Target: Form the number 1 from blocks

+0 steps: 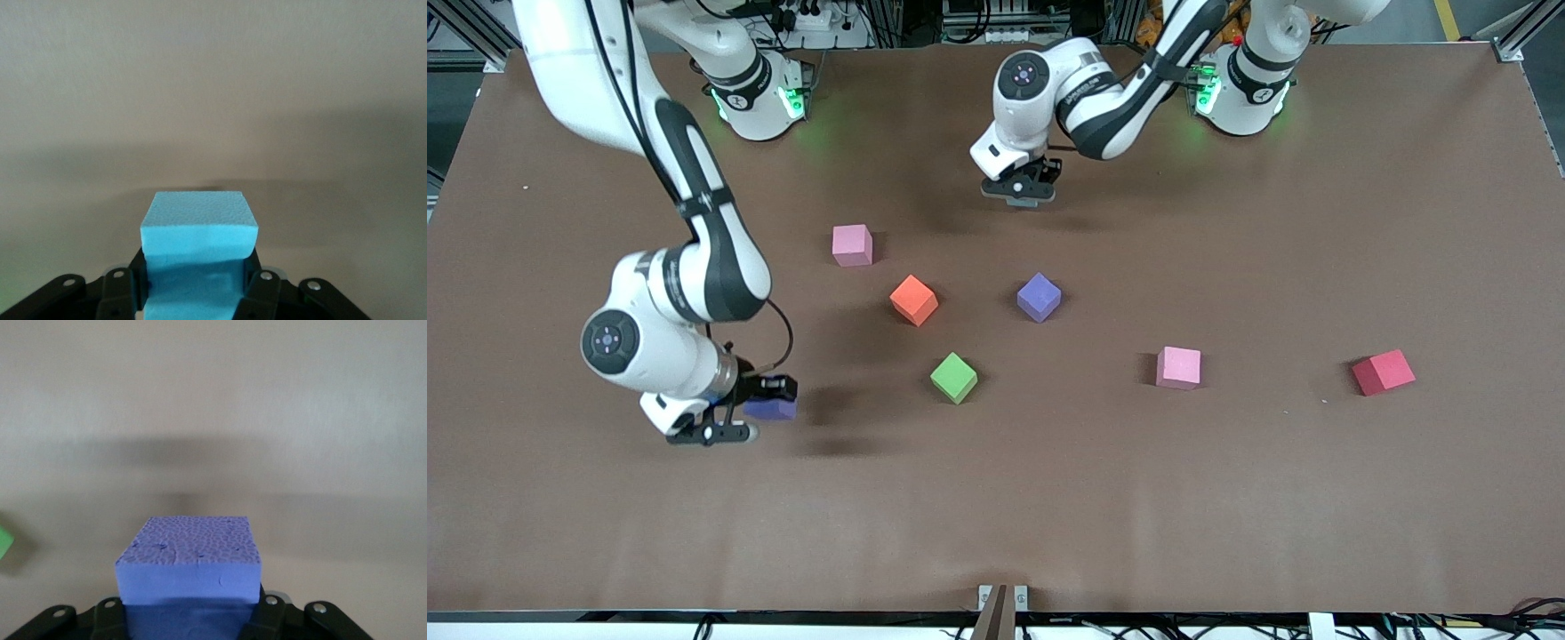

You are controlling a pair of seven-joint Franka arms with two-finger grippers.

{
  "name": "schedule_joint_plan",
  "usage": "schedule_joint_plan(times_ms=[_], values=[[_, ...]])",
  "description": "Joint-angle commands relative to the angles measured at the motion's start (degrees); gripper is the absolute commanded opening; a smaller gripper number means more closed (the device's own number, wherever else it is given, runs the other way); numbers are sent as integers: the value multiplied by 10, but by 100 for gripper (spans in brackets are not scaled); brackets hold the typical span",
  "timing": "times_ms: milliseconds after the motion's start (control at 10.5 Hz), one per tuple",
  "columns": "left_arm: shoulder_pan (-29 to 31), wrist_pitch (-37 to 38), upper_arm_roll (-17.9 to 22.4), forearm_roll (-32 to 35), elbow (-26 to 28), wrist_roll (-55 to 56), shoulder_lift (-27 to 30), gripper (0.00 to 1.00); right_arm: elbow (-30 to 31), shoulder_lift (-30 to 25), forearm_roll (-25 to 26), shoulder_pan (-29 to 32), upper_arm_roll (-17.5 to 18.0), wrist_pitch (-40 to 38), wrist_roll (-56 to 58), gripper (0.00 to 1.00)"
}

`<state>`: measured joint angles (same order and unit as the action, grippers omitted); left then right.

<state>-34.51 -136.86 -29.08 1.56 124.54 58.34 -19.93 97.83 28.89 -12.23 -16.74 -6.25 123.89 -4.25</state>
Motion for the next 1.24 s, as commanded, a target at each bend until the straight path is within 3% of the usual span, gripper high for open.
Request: schedule_joint_plan(times_ms=[0,382,477,668,859,954,1145], values=[[-19,7,2,14,-32,50,-38,0,124,-97,-7,-23,-2,4,-47,55],[-39,5,27,36,-76,55,-80,0,253,-188,-10,-37,30,4,-118,55],[-37,4,28,71,-76,58,-82,0,265,-195,-10,-59,30,-11,-118,55],[-36,5,29,77,-94,63,-100,0,266,-202,-15,-77,31,-62,-119,55],[-35,5,29,79,-109,72,-115,5,266,-200,-60,-92,31,-99,-119,55],[-34,5,29,78,-110,72,-115,94,268,-198,-72,-102,30,-101,-119,55],[-26,23,29,78,-110,74,-106,100,281,-197,-91,-109,30,-101,-119,55]])
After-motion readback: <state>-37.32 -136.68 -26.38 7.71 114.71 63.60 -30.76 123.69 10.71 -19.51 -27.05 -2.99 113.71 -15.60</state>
